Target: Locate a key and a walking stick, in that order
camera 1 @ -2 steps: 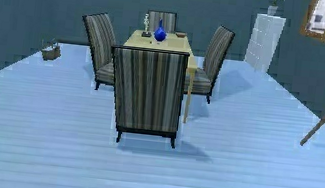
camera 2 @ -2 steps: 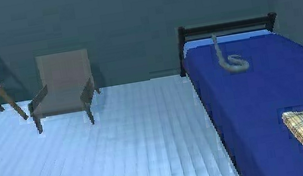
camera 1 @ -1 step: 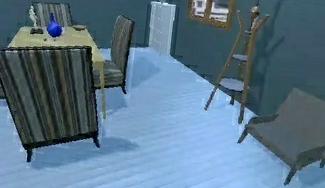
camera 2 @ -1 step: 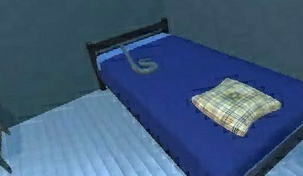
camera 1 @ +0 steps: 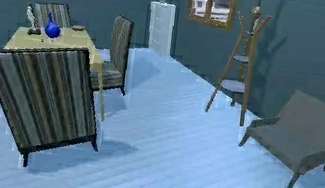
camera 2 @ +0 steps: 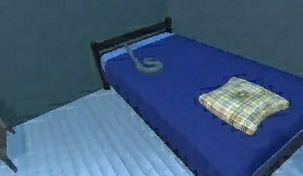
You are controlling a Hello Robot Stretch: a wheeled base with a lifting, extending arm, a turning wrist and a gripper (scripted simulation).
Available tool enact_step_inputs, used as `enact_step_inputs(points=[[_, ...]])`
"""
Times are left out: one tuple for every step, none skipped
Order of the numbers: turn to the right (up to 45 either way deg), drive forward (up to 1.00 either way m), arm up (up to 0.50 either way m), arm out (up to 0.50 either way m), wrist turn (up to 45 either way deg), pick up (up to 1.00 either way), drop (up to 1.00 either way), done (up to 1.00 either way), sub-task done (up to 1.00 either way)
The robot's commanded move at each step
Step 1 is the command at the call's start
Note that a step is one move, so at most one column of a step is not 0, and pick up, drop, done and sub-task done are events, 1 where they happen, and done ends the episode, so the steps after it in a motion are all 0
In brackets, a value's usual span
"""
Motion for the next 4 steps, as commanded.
enact_step_inputs(points=[[45.0,0.0,0.0,0.0,0.0,0.0,0.0,0.0,0.0],[15.0,0.0,0.0,0.0,0.0,0.0,0.0,0.0,0.0],[0.0,0.8,0.0,0.0,0.0,0.0,0.0,0.0,0.0],[45.0,0.0,0.0,0.0,0.0,0.0,0.0,0.0,0.0]])
